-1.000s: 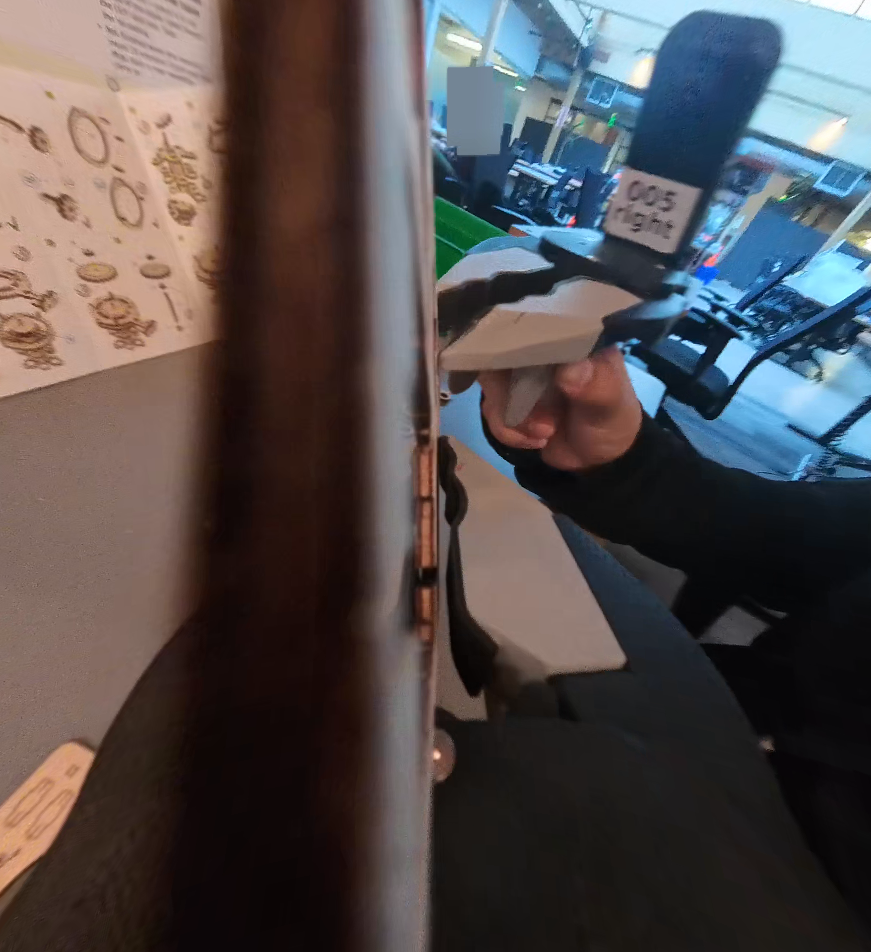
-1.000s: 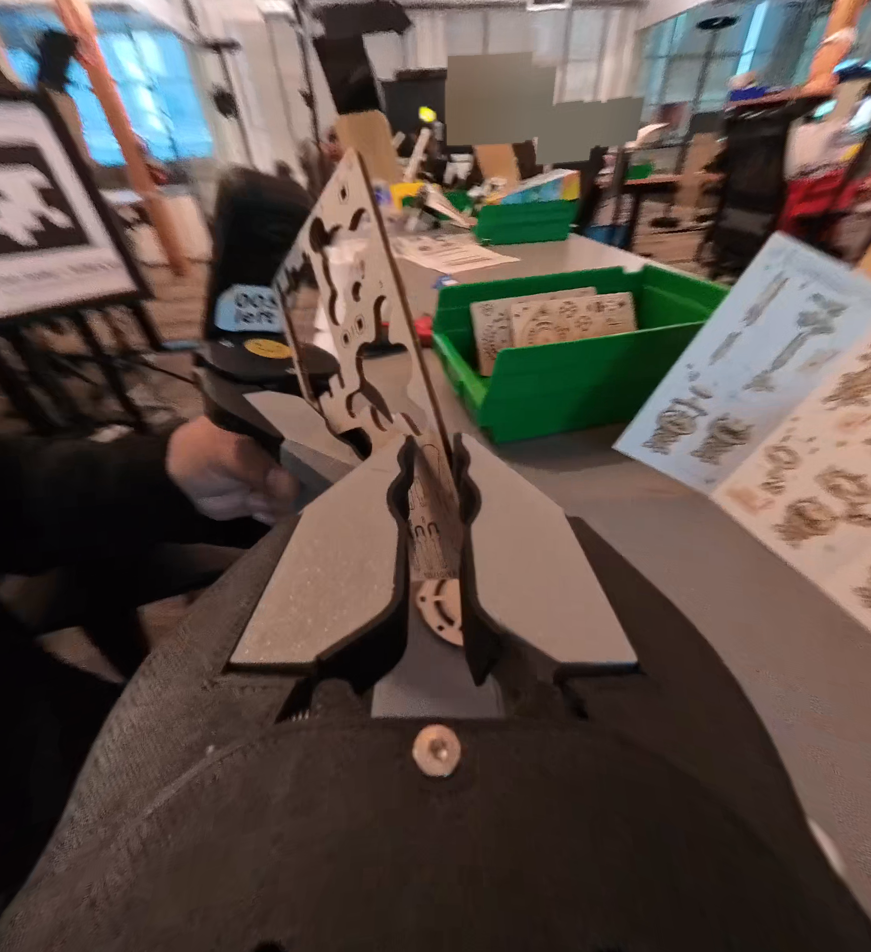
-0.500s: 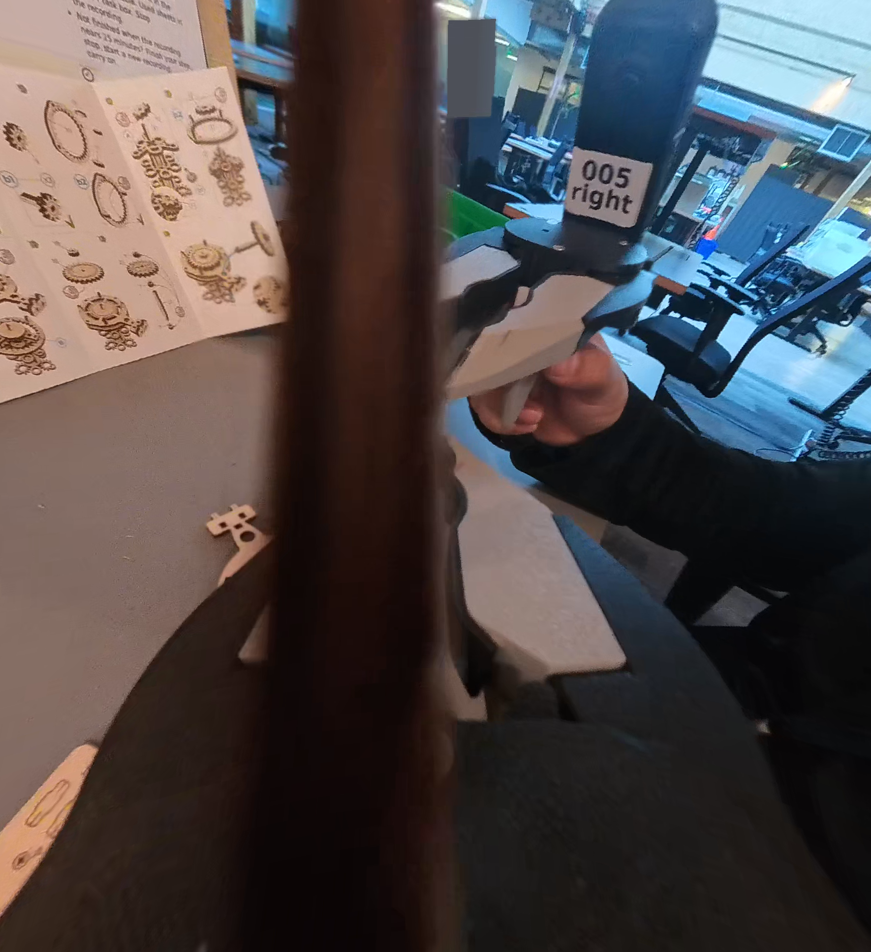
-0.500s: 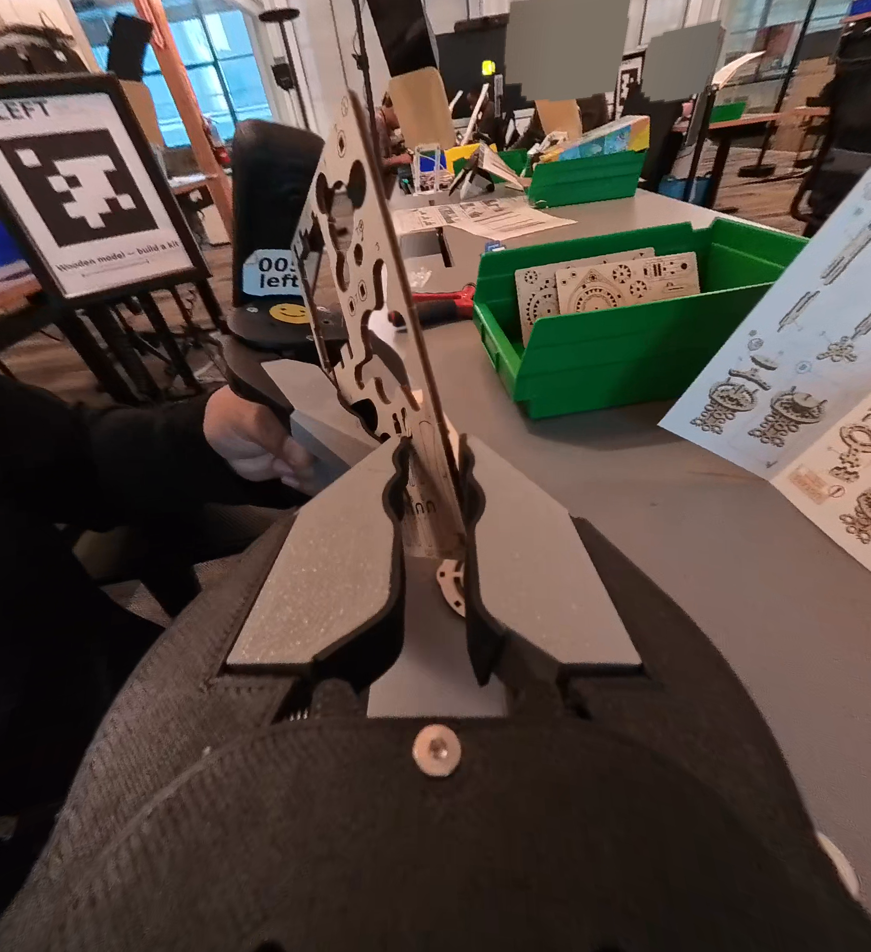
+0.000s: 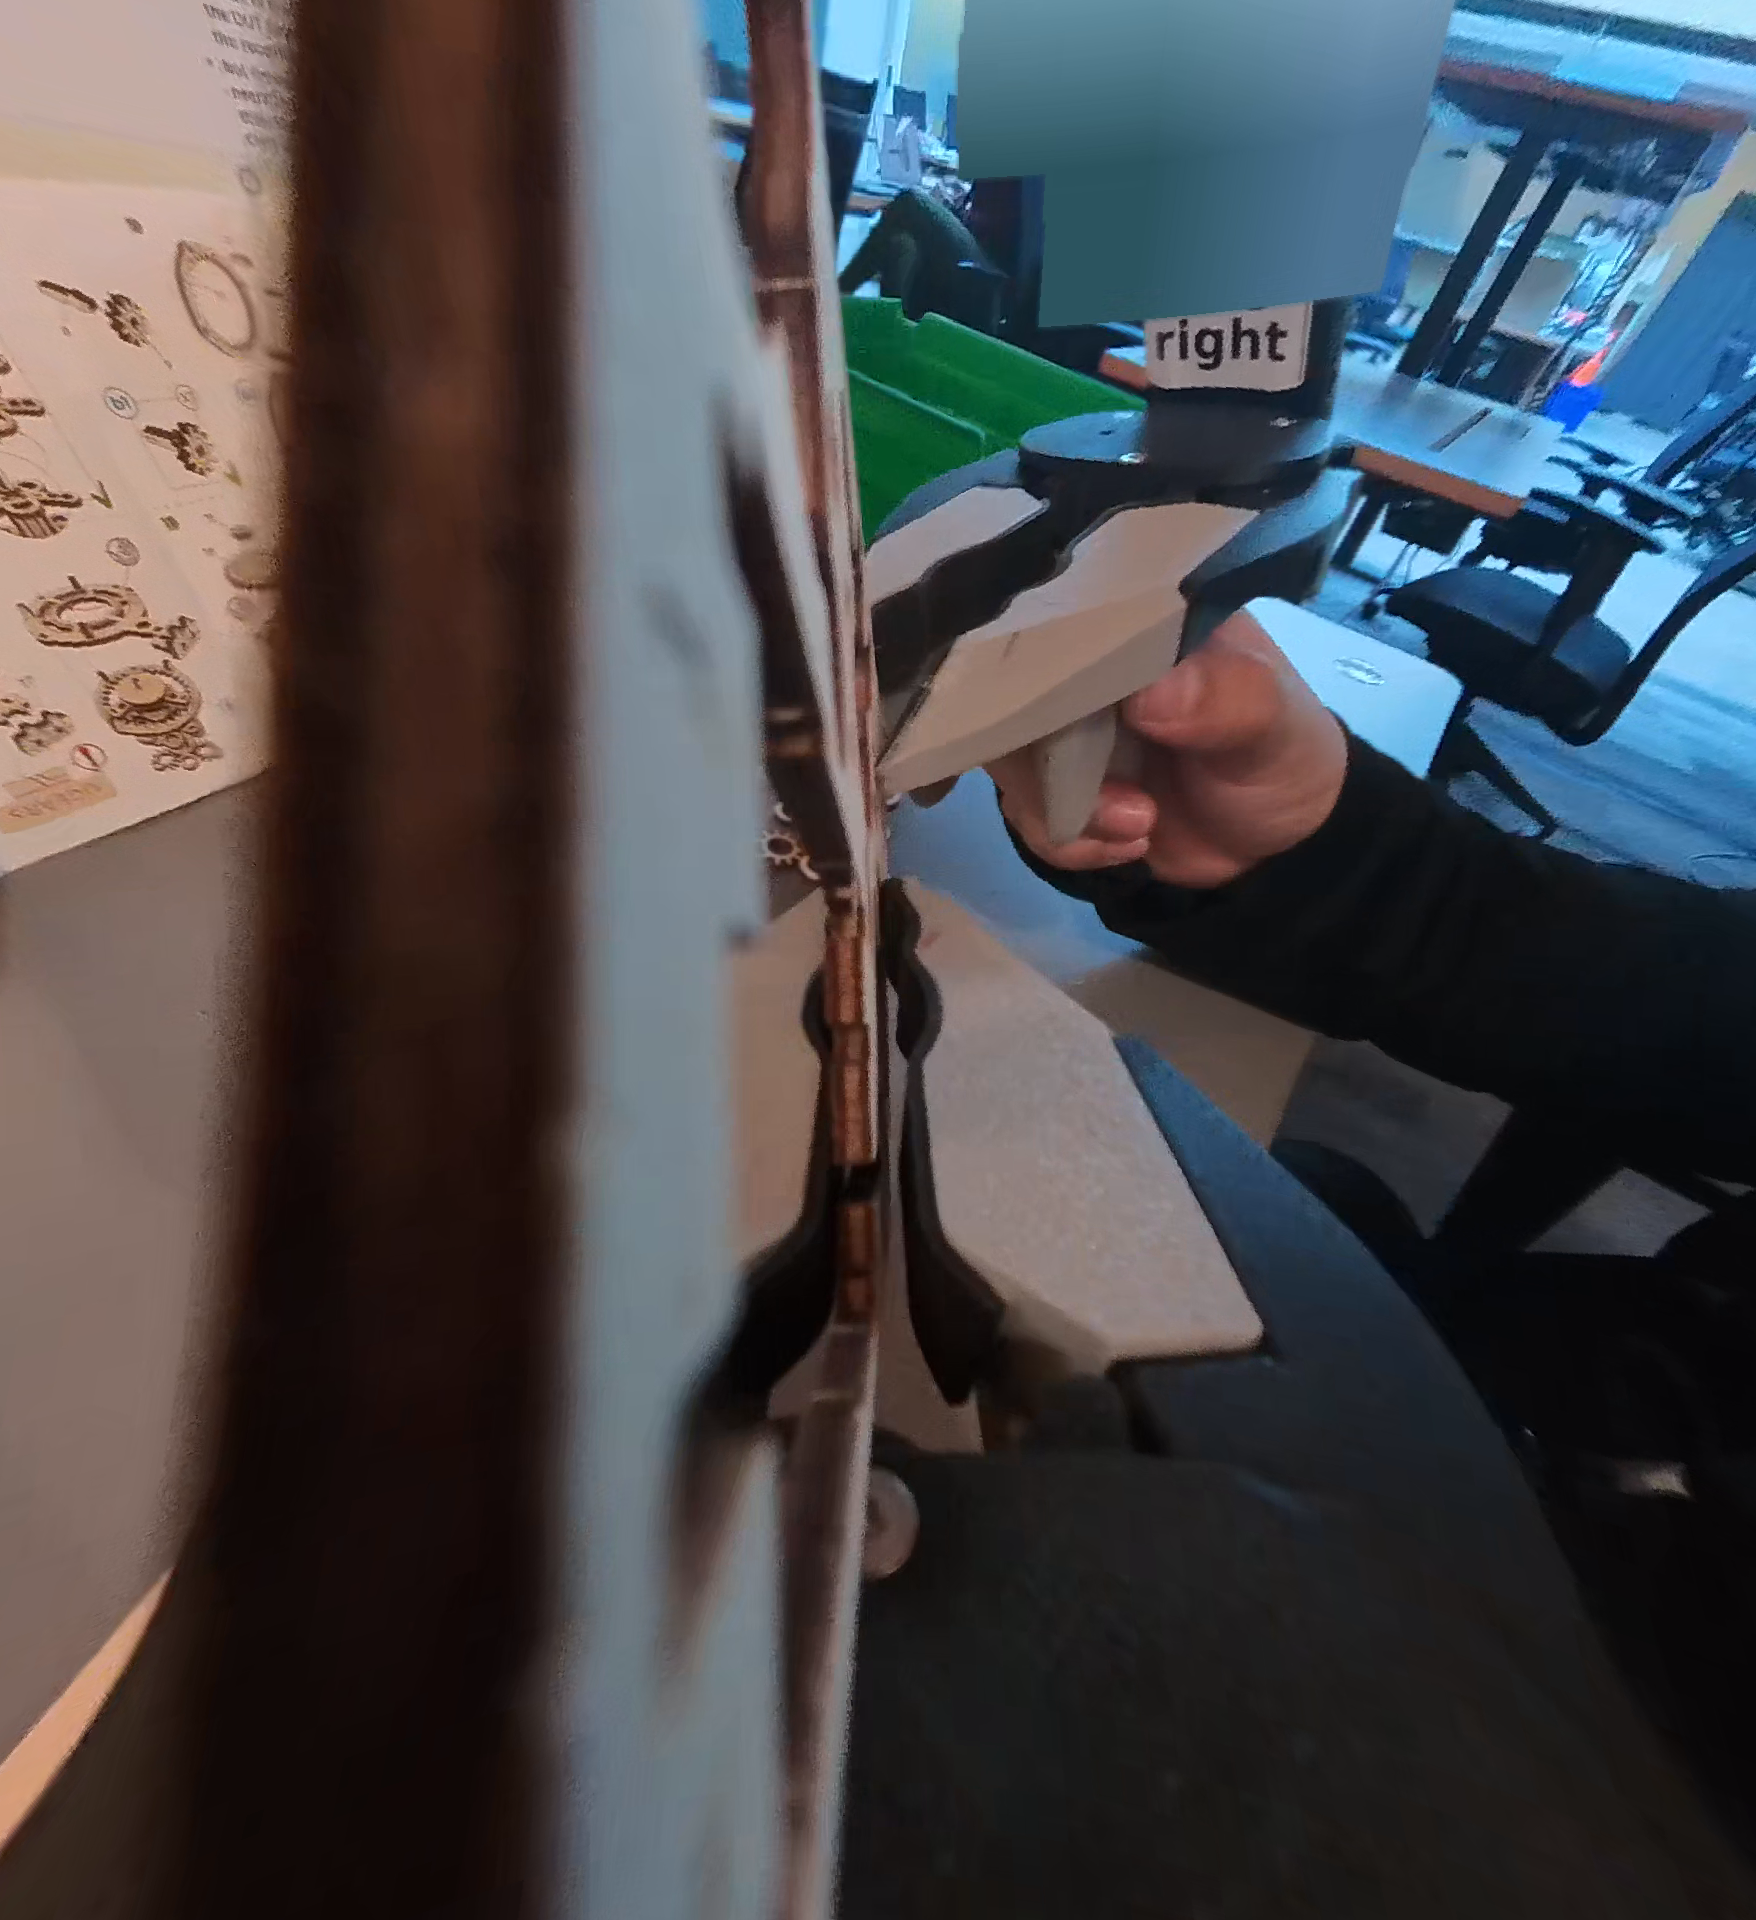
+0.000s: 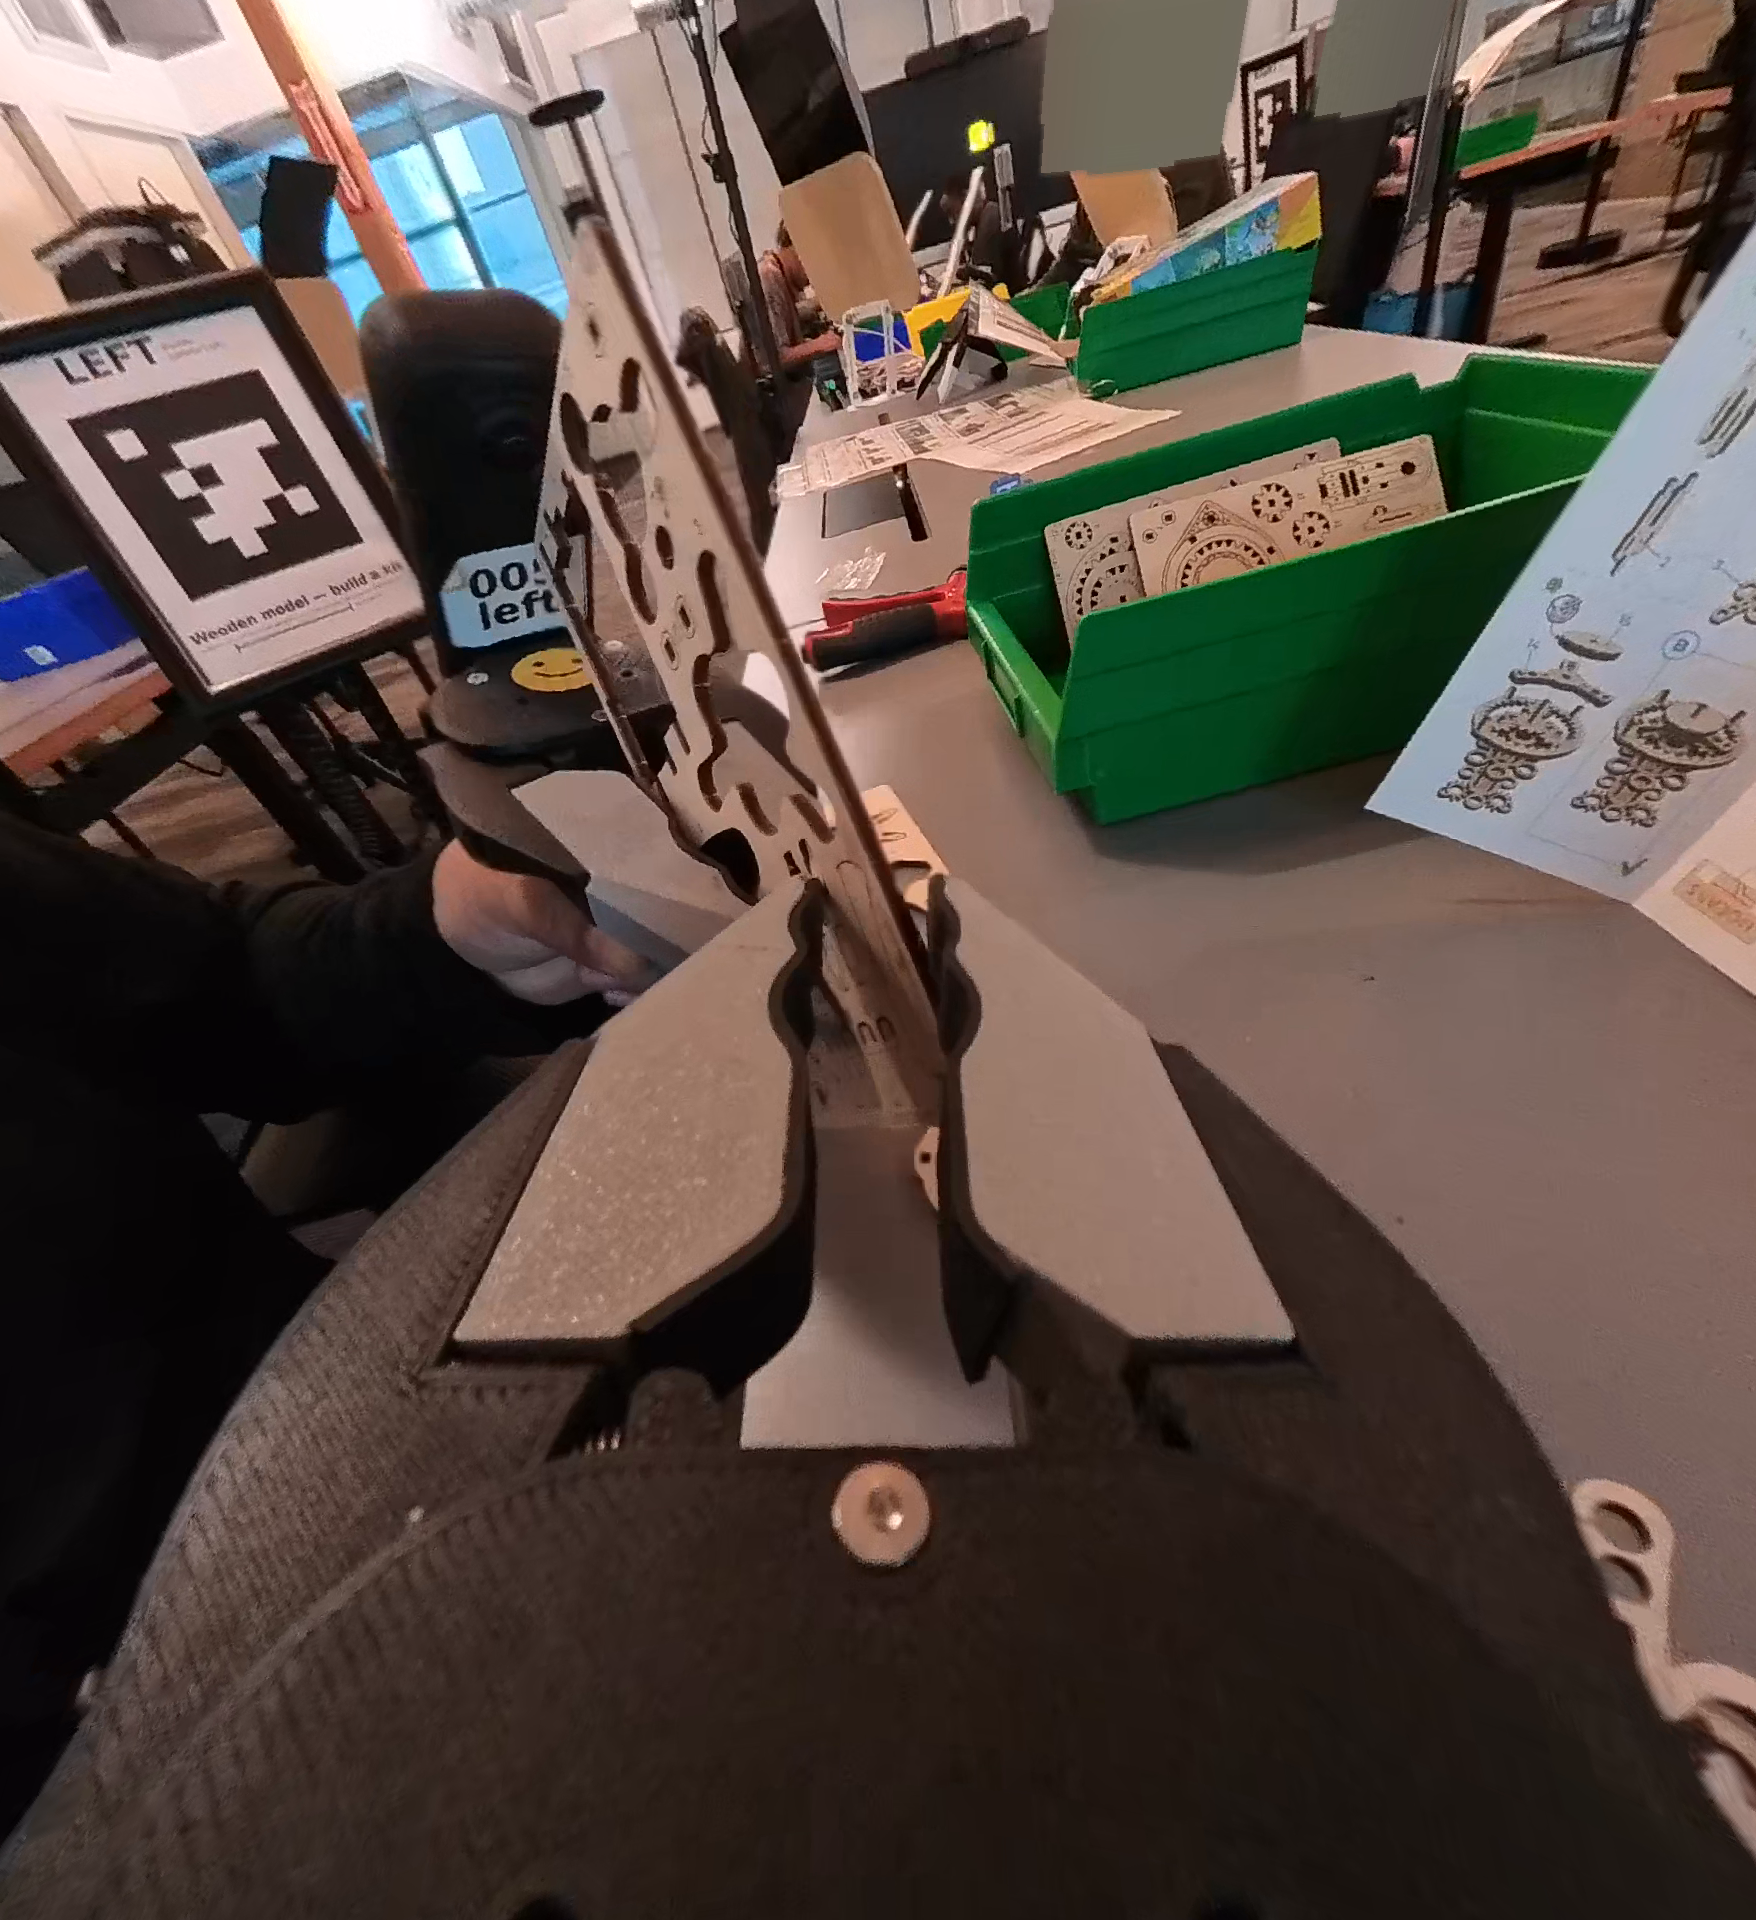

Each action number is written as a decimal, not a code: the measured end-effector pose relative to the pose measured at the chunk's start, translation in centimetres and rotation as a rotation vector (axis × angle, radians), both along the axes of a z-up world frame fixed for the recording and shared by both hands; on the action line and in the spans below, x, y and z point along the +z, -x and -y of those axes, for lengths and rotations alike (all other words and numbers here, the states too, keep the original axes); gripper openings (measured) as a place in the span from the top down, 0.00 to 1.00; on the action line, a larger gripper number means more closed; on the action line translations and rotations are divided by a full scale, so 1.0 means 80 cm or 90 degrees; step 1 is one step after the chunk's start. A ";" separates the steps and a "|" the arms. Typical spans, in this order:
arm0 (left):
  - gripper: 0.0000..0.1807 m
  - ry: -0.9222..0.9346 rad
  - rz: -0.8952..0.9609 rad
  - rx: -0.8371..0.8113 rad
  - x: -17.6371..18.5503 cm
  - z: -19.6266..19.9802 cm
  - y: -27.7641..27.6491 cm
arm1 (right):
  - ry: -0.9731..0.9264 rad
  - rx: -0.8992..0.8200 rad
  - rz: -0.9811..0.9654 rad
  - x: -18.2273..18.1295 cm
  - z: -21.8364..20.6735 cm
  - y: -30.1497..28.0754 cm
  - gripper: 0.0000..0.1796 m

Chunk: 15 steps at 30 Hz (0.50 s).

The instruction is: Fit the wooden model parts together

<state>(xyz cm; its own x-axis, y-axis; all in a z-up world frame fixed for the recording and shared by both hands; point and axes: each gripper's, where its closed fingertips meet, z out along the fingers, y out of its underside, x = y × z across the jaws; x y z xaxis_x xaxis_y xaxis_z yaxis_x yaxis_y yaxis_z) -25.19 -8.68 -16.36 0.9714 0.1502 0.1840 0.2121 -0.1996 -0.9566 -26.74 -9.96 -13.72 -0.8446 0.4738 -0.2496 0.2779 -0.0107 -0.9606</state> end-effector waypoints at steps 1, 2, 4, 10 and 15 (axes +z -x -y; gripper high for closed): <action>0.99 0.002 -0.003 0.001 0.001 0.000 0.000 | 0.011 0.007 0.009 0.001 0.000 -0.001 0.91; 0.99 0.001 -0.001 -0.001 0.001 0.000 -0.001 | 0.019 0.013 0.018 0.001 0.000 -0.001 0.91; 0.99 0.005 -0.005 0.002 0.000 -0.001 -0.001 | 0.028 0.015 0.029 0.000 -0.001 0.000 0.91; 0.98 0.006 -0.008 0.013 0.000 -0.002 0.001 | 0.067 0.015 0.057 0.002 -0.002 0.003 0.91; 0.98 0.013 -0.015 0.018 0.000 -0.003 0.001 | 0.022 -0.006 0.009 0.002 -0.002 0.003 0.91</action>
<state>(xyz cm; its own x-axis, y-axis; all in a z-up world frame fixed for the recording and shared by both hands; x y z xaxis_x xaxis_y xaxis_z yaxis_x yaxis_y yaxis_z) -25.23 -8.46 -16.36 0.9709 0.1807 0.1571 0.1946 -0.2133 -0.9574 -26.95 -9.82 -13.57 -0.8362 0.4731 -0.2775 0.2909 -0.0463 -0.9556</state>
